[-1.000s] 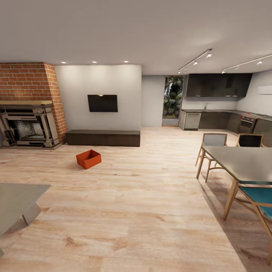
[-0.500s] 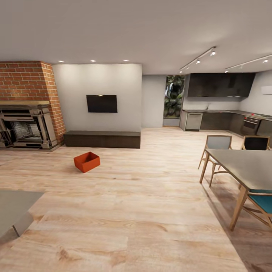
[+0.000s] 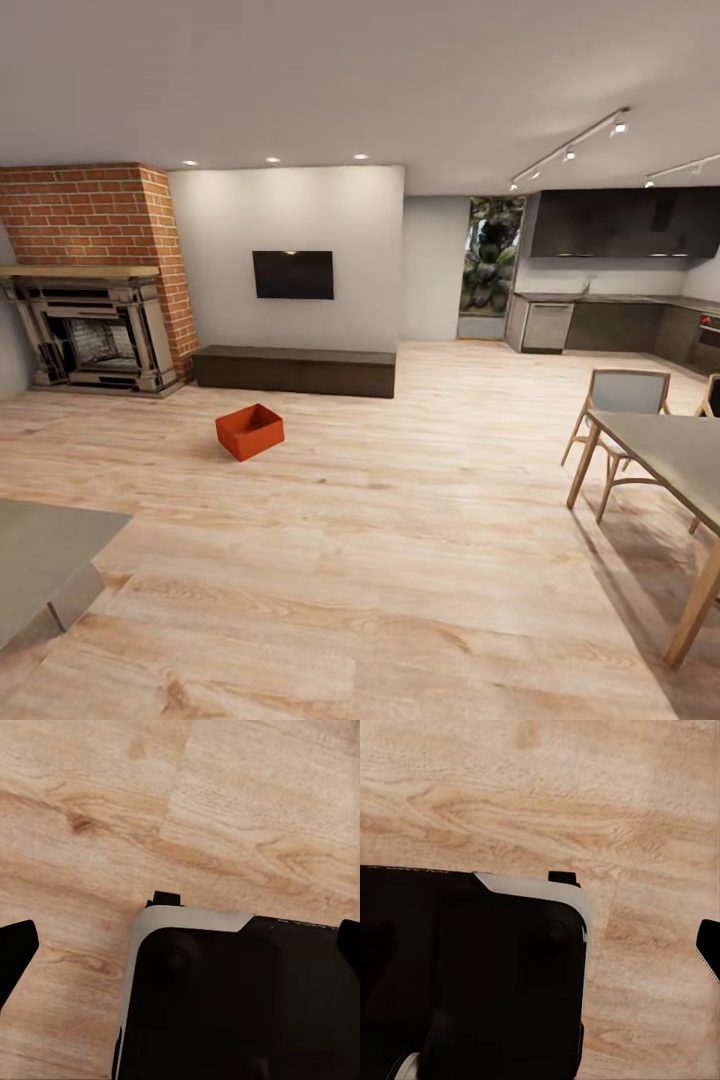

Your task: Move the two storage containers from the living room to the garage. In the garage, place one container on the floor and stack the other container on top of it (either order is fine).

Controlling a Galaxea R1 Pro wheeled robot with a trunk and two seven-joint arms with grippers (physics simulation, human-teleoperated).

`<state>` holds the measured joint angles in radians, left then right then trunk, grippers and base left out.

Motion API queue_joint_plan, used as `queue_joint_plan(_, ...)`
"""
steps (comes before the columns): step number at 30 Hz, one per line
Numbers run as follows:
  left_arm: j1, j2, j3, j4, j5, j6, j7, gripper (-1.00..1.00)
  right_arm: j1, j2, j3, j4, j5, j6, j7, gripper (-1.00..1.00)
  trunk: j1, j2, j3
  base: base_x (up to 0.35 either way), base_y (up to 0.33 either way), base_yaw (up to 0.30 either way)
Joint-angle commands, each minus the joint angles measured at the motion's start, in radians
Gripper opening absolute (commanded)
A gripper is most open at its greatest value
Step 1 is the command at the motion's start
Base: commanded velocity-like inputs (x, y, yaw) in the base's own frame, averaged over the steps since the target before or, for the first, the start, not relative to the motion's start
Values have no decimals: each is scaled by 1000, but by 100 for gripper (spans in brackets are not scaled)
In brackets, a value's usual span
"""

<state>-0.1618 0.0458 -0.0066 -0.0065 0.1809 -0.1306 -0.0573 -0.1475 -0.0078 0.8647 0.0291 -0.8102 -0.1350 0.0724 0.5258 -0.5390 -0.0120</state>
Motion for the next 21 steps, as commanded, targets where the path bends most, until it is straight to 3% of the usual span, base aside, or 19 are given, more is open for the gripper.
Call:
queue_joint_plan(1,-1,0,-1,2,9,-3,-6,100,-1,0,7,3,-11,-5,7,100,1,-1,-1,324,0,14)
queue_joint_plan(21,-1,-1,-1,1,9,-3,-6,100,-1,2,10,2,-11,-3,6,100,1,-1,-1,324,0,2)
